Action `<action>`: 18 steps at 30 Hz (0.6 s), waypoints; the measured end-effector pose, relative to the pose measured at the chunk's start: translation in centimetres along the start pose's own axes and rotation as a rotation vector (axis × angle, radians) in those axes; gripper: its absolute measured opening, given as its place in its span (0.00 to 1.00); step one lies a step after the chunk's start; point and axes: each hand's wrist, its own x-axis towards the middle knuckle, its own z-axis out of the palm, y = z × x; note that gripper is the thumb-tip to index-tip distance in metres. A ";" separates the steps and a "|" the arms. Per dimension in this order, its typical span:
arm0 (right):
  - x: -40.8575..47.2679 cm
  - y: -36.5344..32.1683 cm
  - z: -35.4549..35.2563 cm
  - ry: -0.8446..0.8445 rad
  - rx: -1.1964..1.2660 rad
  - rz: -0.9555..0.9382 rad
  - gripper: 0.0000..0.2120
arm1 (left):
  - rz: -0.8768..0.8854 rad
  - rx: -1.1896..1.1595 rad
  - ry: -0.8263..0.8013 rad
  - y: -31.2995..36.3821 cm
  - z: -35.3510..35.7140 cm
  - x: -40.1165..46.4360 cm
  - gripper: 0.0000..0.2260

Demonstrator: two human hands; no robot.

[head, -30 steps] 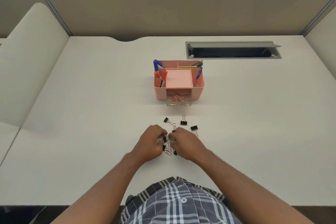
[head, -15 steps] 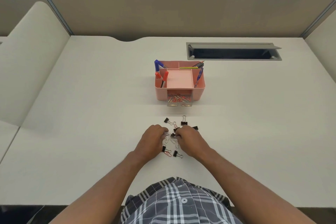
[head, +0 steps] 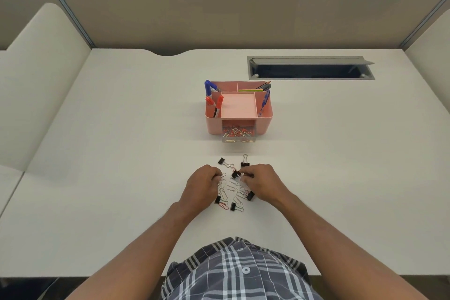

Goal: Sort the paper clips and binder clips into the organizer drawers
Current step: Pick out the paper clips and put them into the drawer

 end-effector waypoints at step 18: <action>-0.7 -1.9 2.3 -0.089 -0.359 -0.138 0.08 | 0.070 0.193 -0.013 -0.5 0.6 -1.1 0.08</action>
